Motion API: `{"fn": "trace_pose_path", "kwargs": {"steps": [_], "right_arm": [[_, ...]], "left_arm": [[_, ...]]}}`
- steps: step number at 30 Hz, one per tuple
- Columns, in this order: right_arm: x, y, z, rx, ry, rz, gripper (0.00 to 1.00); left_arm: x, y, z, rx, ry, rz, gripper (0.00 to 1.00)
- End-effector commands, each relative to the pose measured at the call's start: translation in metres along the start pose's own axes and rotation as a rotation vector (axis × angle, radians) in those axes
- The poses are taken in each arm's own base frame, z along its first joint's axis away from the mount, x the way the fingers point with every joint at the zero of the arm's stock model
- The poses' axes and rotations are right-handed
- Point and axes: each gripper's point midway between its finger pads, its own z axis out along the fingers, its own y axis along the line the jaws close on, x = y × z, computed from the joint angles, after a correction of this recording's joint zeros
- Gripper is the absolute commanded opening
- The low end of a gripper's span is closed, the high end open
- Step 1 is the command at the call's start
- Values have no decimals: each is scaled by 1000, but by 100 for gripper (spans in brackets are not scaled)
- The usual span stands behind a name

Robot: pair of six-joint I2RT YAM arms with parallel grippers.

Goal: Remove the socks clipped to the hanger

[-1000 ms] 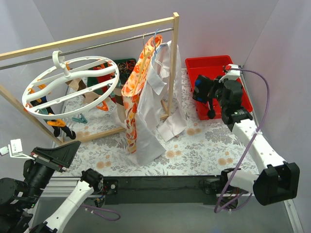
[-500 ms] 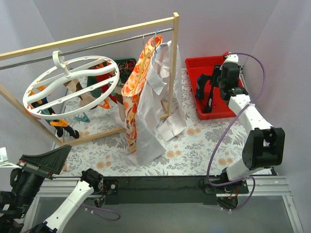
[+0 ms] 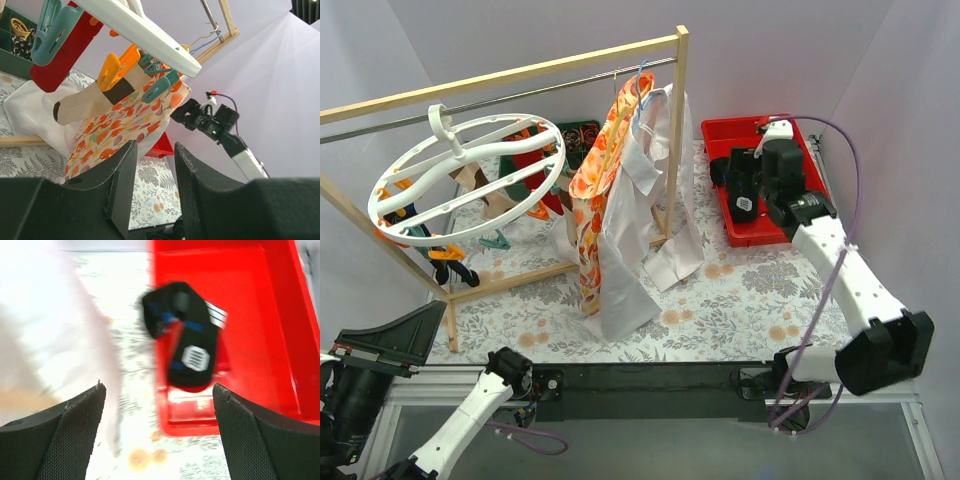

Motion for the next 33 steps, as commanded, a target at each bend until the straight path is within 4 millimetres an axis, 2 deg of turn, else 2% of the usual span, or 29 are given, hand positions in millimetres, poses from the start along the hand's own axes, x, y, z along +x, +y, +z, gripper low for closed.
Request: {"fn": "trace_pose_path", "kwargs": {"steps": [1, 3, 4, 5, 6, 7, 9, 10, 12, 13, 15, 16, 18, 19, 21, 22, 24, 25, 26, 27, 28, 29, 30, 31, 33], "right_arm": [[-19, 48, -68, -86, -104, -105, 91], [-7, 62, -85, -132, -90, -130, 91], [-5, 81, -103, -206, -112, -150, 91], [-1, 91, -112, -258, -117, -168, 91], [12, 100, -117, -311, -113, -216, 91], [14, 122, -143, -435, -150, -249, 91], [28, 135, -162, -511, -161, -292, 91], [30, 145, -185, -592, -188, -314, 91], [40, 158, -210, -717, -195, -344, 90], [52, 177, -242, -910, -198, -364, 90], [61, 191, -273, -1080, -214, -376, 90], [65, 201, -296, -1199, -224, -385, 90], [66, 209, -313, -1279, -234, -388, 90], [74, 220, -326, -1350, -225, -409, 90], [76, 236, -333, -1386, -272, -437, 90], [93, 252, -338, -1414, -249, -481, 90], [93, 273, -345, -1424, -294, -535, 90], [110, 292, -344, -1415, -270, -585, 91], [113, 303, -344, -1416, -280, -608, 91], [102, 317, -350, -1426, -322, -597, 91], [116, 336, -345, -1431, -295, -619, 91], [115, 347, -344, -1434, -305, -611, 91], [100, 362, -349, -1443, -350, -576, 91], [114, 381, -341, -1441, -320, -595, 92], [114, 403, -339, -1443, -340, -590, 92]], "left_arm": [[4, 6, 14, -43, 14, 30, 34], [7, 6, 16, -42, 28, 35, 34], [8, 6, 16, -44, 32, 37, 34], [8, 7, 17, -46, 35, 37, 34], [9, 8, 16, -45, 34, 35, 34], [9, 9, 16, -44, 30, 31, 34], [12, 11, 15, -40, 30, 25, 34], [13, 11, 16, -39, 29, 23, 34], [16, 14, 17, -45, 36, 24, 34], [17, 15, 18, -51, 40, 26, 34], [16, 15, 18, -52, 35, 29, 33], [14, 16, 17, -55, 25, 29, 33], [11, 15, 16, -50, 15, 30, 33], [8, 12, 14, -37, 7, 35, 33], [8, 8, 15, -25, 17, 58, 34], [7, 7, 14, -21, 20, 64, 34], [3, 4, 11, -20, 13, 67, 33], [3, 6, 10, -30, 16, 67, 33], [-3, 3, 5, -21, -1, 58, 33], [-5, 2, 2, -19, -10, 47, 33], [-8, 2, -1, -16, -18, 40, 33], [-10, 1, -4, -13, -27, 33, 33], [-15, -1, -9, -4, -44, 23, 33], [-16, -1, -12, 1, -49, 18, 33], [-19, -5, -15, 19, -53, 21, 33]]}}
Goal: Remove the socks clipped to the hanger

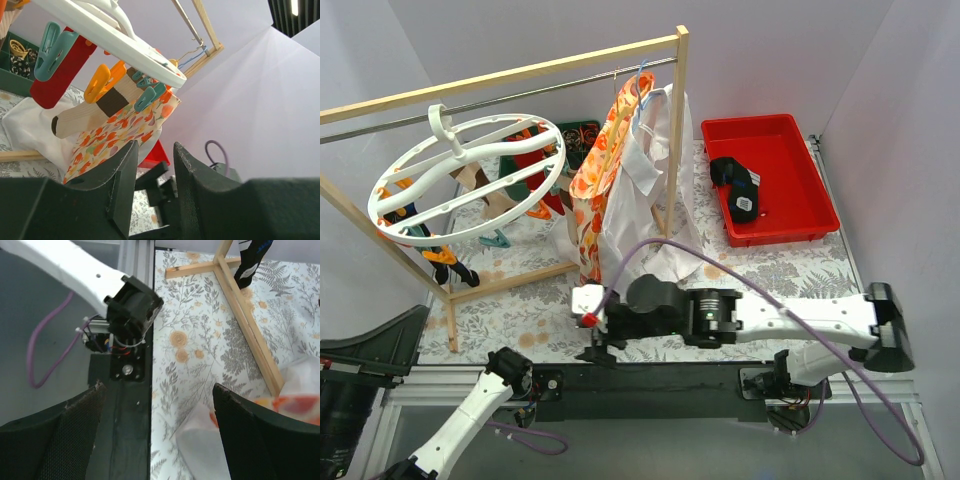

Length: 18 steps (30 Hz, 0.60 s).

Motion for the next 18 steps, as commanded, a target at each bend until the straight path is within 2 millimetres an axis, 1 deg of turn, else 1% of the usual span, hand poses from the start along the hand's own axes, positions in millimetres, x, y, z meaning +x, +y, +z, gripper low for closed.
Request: {"fn": "trace_pose_path", "kwargs": {"steps": [1, 2, 3, 4, 6, 7, 8, 9, 10, 11, 12, 13, 14, 17, 18], "right_arm": [[-74, -23, 46, 94, -210, -79, 93], [-74, -28, 58, 113, -208, -85, 93], [-78, -34, 67, 142, -206, -83, 98], [-80, -45, 88, 189, -194, -82, 98], [-88, -53, 106, 222, -188, -91, 98], [-74, -55, 128, 228, -154, -89, 98], [-99, -58, 131, 244, -204, -81, 98], [-100, -61, 139, 251, -205, -77, 98], [-89, -64, 158, 261, -179, -74, 98], [-106, -66, 160, 270, -206, -61, 98], [-108, -68, 164, 277, -208, -50, 98], [-103, -69, 171, 281, -200, -41, 98], [-101, -68, 173, 278, -200, -32, 98], [-98, -64, 174, 258, -199, -7, 98], [-90, -62, 174, 250, -185, 4, 98]], "left_arm": [[-1, 1, -5, -3, 6, 16, 32], [-1, 2, -5, -4, 9, 20, 32], [-1, 1, -5, -5, 12, 19, 32], [-1, 1, -7, -7, 17, 20, 32], [-3, 0, -9, -6, 15, 21, 32], [-6, 0, -12, -4, 7, 19, 31], [-7, 0, -14, -4, 1, 17, 31], [-9, 0, -15, -7, -5, 13, 31], [-9, 2, -16, -13, -8, 14, 31], [-11, 4, -17, -21, -19, 10, 30], [-11, 6, -17, -35, -19, 2, 29], [-10, 9, -16, -46, -21, 0, 29], [-8, 13, -13, -66, -19, 4, 27], [-6, 18, -5, -92, -22, 12, 27], [-4, 21, 0, -110, -24, 24, 27]]}}
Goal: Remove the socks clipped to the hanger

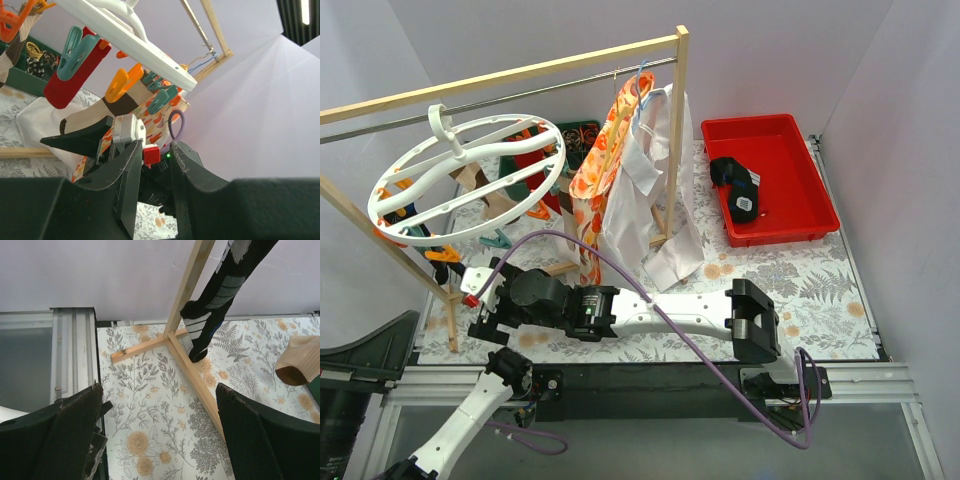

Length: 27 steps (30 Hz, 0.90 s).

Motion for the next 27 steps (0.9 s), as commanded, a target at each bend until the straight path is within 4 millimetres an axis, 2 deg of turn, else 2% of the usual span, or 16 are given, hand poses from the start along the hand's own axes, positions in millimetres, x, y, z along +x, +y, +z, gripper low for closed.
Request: {"fn": "trace_pose_path", "kwargs": {"steps": [1, 2, 3, 4, 6, 10, 12, 13, 14, 16, 18, 19, 20, 23, 27], "right_arm": [[-33, -3, -13, 12, -79, 56, 98], [-33, -2, -16, 9, -77, 59, 97], [-19, 0, -19, 1, -47, 59, 97], [-29, 1, -29, -14, -72, 68, 96], [-25, 7, -39, -48, -77, 71, 95], [-24, 31, -67, -160, -84, 56, 94], [-30, 44, -80, -210, -116, 25, 93], [-42, 50, -94, -246, -153, 17, 93], [-38, 54, -99, -261, -158, 9, 93], [-50, 65, -116, -315, -194, 5, 93], [-48, 72, -125, -341, -200, 3, 93], [-56, 72, -134, -354, -220, 3, 93], [-52, 72, -137, -356, -214, 4, 93], [-60, 70, -148, -358, -235, 10, 93], [-60, 68, -159, -356, -242, 12, 93]], "left_arm": [[6, 13, 20, -76, -3, 33, 27], [6, 13, 23, -75, -11, 39, 27], [7, 16, 30, -91, -19, 49, 27], [3, 11, 35, -71, -40, 58, 29], [4, 7, 45, -52, -54, 87, 31], [7, 9, 69, -41, -102, 139, 48], [7, 8, 77, -35, -120, 162, 52], [12, 11, 83, -43, -111, 174, 53], [14, 13, 88, -51, -110, 187, 54], [14, 14, 94, -62, -120, 183, 55], [14, 14, 99, -70, -128, 189, 55], [13, 14, 99, -71, -131, 189, 55], [12, 17, 100, -86, -137, 192, 55], [12, 27, 102, -134, -152, 204, 56], [10, 25, 106, -109, -177, 238, 55]]}}
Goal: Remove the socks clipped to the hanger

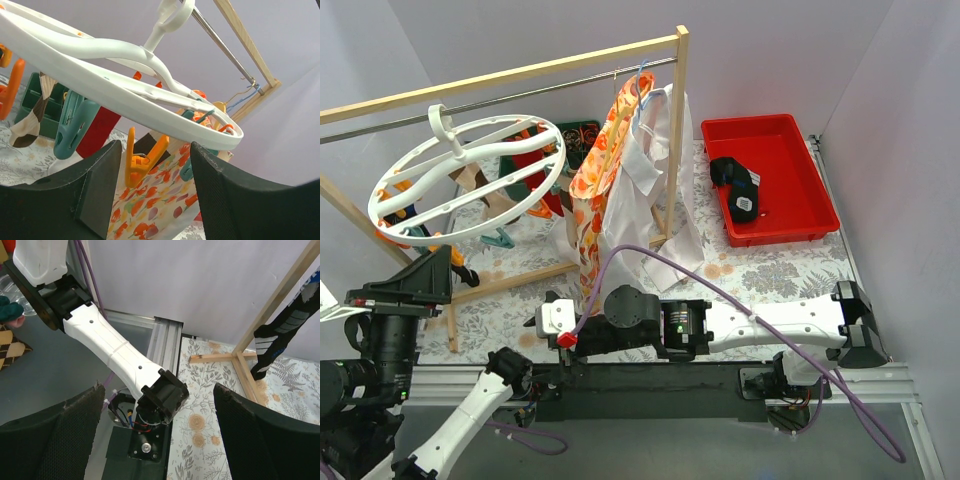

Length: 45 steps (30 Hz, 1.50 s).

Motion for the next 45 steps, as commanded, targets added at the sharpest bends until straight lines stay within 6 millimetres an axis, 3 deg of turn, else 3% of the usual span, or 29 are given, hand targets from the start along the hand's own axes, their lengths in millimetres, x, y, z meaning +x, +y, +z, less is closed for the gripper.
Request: {"fn": "trace_pose_path", "kwargs": {"steps": [1, 10, 16, 34, 41, 45], "right_arm": [[-19, 0, -12, -2, -66, -9, 93], [-16, 0, -28, 23, -63, 17, 93], [-13, -10, -38, 90, -57, 20, 94], [0, -40, -48, 276, -22, 30, 96], [1, -63, -30, 366, -29, 31, 95], [4, -65, -20, 350, -26, 42, 95]], "left_arm": [[2, 2, 13, -9, -29, 58, 52], [15, -22, 19, 91, 37, 25, 15], [33, -47, 21, 203, 125, -9, 6], [91, -104, 50, 416, 355, -107, 3], [103, -121, 63, 465, 411, -114, 4], [95, -137, 52, 527, 447, -125, 5]]}}
